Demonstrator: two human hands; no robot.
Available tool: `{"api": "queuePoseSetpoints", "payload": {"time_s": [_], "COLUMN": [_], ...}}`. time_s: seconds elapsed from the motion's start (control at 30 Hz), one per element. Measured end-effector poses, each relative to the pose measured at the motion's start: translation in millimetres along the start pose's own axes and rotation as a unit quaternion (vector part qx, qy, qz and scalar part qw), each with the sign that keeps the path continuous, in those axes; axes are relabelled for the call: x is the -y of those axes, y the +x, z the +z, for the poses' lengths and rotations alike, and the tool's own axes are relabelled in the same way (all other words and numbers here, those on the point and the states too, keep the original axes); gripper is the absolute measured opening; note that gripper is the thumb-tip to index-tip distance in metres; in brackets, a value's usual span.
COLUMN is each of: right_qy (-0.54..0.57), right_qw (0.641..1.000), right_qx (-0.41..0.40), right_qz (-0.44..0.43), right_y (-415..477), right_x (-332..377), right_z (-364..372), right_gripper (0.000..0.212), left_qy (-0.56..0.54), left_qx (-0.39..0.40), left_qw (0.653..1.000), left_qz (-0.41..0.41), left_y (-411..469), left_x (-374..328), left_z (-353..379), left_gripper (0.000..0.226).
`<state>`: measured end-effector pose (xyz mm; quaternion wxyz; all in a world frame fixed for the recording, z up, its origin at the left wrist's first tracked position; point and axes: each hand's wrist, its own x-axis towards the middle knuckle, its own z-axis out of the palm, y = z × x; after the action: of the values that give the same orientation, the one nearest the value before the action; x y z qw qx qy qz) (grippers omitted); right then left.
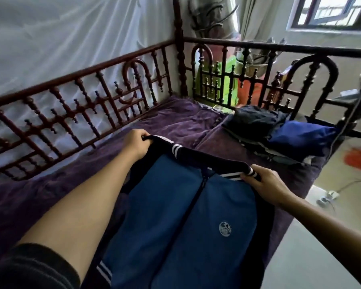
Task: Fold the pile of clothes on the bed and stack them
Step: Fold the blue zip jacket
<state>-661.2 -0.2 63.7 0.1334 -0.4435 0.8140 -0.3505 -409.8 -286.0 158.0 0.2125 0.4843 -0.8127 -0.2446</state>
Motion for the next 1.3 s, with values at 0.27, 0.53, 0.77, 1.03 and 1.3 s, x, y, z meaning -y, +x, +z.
{"api": "queuePoseSetpoints", "payload": {"time_s": [0.27,0.53,0.77,1.03,1.3], "right_qy": [0.002,-0.075,-0.271,-0.237,-0.196], "right_qw": [0.979,0.946,0.882,0.909,0.930], "right_qx": [0.050,0.096,0.245,0.342,0.284], "right_qz": [0.196,0.301,0.297,0.030,-0.126], "right_y": [130.2,201.5,227.6,294.2,329.9], "right_x": [-188.7,-317.5,-325.5,-188.3,-103.0], "right_z": [7.5,34.6,67.6,200.7,364.9], "right_gripper": [0.034,0.032,0.034,0.038,0.039], "left_qy": [0.010,0.003,0.046,0.062,0.086], "left_qx": [0.069,0.091,0.088,0.091,-0.052], "left_qw": [0.996,0.991,0.956,0.873,0.816], "left_qz": [-0.053,-0.094,-0.277,-0.476,-0.570], "left_y": [109.7,163.7,90.7,-29.5,-68.4], "left_x": [-68.0,-67.4,45.6,160.6,285.1], "left_z": [223.6,354.8,314.2,264.0,263.7], "left_gripper": [0.006,0.024,0.018,0.021,0.037]}}
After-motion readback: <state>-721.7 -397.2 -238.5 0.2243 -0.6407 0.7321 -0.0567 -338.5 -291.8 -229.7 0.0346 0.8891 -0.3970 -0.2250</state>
